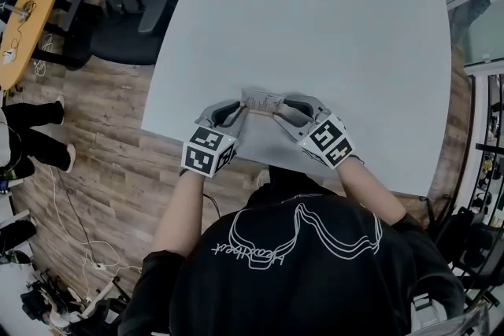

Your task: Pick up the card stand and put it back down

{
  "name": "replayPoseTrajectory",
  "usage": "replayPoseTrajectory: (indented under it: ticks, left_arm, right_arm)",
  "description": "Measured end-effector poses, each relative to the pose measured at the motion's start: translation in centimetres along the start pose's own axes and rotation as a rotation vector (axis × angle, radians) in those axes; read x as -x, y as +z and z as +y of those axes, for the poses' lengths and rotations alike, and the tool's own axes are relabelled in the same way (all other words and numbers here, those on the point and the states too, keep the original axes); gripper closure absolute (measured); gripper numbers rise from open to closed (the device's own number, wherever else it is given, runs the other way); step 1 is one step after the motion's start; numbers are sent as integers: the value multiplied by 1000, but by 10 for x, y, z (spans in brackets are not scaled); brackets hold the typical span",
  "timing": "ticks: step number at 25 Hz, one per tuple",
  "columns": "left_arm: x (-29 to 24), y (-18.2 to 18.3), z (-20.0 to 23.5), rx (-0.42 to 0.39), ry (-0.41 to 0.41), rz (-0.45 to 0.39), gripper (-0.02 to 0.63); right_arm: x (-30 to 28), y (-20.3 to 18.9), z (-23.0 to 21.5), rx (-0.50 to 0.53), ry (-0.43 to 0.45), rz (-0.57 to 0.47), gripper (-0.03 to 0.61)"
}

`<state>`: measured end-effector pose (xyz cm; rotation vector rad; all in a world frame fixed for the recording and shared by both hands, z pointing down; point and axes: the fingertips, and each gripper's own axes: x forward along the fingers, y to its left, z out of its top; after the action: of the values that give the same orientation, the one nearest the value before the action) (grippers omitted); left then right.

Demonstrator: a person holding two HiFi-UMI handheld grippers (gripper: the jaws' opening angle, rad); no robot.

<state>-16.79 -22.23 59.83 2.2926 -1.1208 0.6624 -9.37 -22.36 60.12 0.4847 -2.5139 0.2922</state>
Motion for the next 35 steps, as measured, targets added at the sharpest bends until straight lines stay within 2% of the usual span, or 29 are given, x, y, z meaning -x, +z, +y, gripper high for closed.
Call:
replayPoseTrajectory:
  ticks: [21, 28, 35]
  left_arm:
    - [-2, 8, 0, 21, 51, 0, 549]
    - [12, 12, -9, 53, 44, -25, 549]
    - [40, 22, -21, 47, 62, -52, 549]
  right_arm:
    - [3, 5, -8, 2, -19, -27, 439]
    - [16, 16, 0, 24, -6, -56, 439]
    - [33, 34, 19, 21, -16, -98, 439]
